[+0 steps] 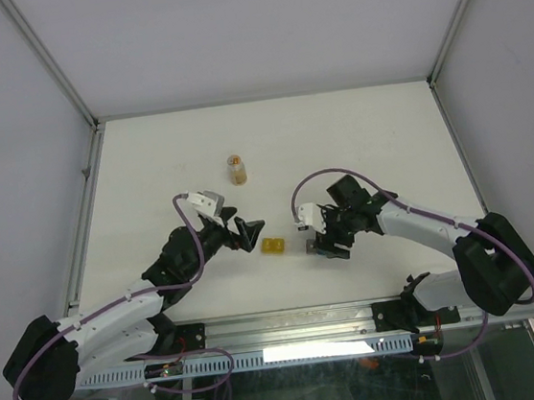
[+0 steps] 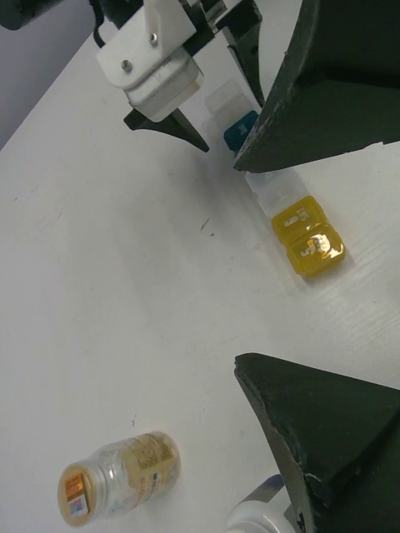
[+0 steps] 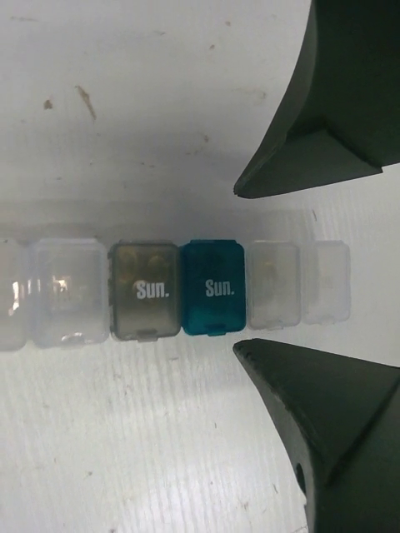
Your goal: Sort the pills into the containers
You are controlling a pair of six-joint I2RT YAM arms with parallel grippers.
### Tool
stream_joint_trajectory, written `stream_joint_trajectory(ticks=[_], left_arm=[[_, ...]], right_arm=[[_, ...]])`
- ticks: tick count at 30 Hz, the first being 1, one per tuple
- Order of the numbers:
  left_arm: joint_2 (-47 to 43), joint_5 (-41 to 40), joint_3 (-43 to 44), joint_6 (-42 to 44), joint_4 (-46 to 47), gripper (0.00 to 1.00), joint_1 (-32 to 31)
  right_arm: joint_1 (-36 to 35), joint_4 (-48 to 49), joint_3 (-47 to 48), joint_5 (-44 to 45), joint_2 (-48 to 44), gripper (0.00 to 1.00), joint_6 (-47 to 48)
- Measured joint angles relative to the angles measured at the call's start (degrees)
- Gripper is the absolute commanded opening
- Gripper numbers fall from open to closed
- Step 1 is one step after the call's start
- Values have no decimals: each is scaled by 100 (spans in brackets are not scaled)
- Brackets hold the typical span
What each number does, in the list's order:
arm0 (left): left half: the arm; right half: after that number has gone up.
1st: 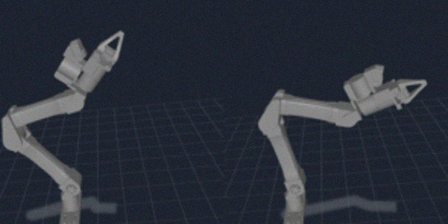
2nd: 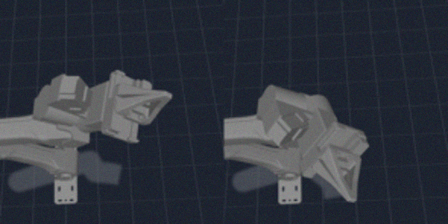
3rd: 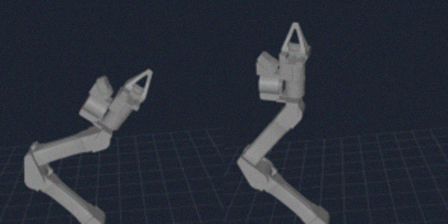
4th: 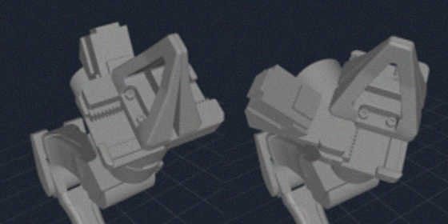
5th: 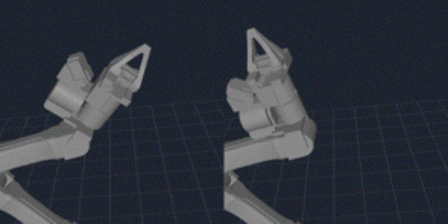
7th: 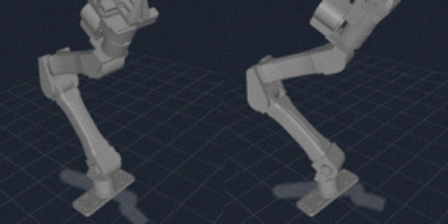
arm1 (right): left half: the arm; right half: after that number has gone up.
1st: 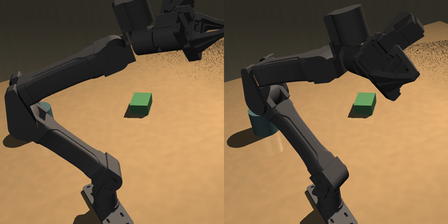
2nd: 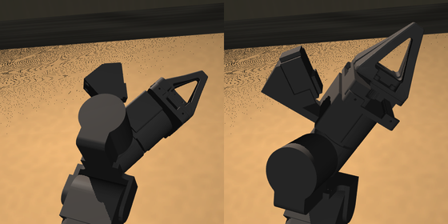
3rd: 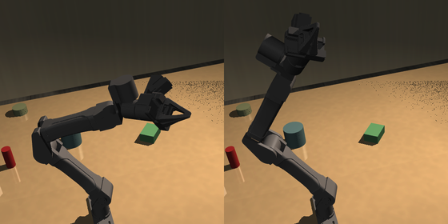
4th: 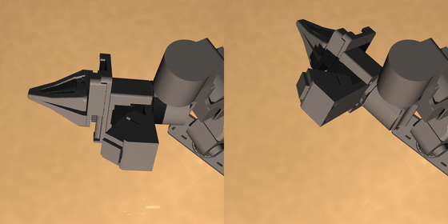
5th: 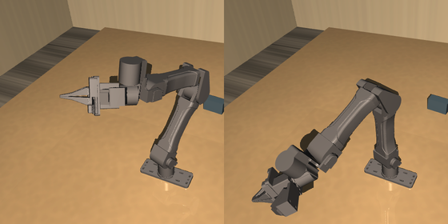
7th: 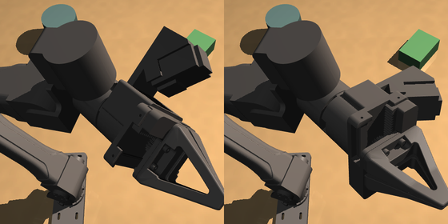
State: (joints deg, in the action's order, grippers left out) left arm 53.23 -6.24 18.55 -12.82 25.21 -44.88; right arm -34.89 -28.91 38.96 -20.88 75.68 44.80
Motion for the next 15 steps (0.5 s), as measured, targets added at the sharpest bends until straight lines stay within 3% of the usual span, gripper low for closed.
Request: stream_joint_trajectory(ticks=[10, 15], left_arm=[[7, 951, -723, 393, 1130, 92, 0], [57, 1624, -909, 647, 1746, 92, 0]], right_arm=[[-22, -74, 103, -538, 306, 48, 807], [48, -160, 122, -575, 411, 44, 1043]])
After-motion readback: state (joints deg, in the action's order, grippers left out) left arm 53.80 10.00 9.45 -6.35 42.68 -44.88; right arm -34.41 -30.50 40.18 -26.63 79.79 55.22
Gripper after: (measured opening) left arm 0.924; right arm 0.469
